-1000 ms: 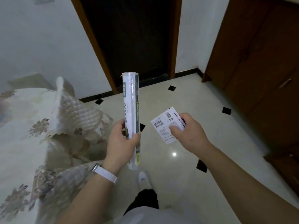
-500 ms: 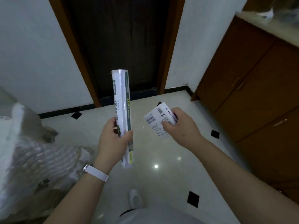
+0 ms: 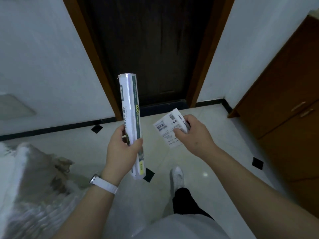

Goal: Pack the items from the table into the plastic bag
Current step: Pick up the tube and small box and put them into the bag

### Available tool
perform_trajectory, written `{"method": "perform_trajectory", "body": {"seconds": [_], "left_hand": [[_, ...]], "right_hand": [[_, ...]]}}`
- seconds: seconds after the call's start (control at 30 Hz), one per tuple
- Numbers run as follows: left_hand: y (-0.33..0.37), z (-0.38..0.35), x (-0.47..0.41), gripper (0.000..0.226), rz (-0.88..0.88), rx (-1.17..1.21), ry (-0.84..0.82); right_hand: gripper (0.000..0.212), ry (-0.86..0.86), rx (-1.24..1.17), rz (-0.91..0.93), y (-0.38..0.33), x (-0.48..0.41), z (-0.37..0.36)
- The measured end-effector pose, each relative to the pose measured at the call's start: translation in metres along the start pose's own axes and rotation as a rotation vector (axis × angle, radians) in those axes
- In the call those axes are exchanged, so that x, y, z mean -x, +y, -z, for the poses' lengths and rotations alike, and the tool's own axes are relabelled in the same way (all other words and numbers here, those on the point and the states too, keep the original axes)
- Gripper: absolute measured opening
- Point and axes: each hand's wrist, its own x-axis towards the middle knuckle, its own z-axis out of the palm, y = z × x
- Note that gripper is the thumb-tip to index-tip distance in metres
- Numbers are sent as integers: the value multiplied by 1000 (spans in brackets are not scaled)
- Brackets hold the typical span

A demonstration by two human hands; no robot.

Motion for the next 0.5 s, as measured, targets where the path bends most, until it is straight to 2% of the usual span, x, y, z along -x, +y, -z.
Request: {"method": "perform_trajectory", "body": {"seconds": [0.23,0.5], "left_hand": [[14,-10,-123,45,105,-31,130],[37,9,-226,43,179,-36,345]], "right_hand": [[18,-110,-65,43,-11,-160,-10],[19,-302,-75,191,-76,-306,-29]]}}
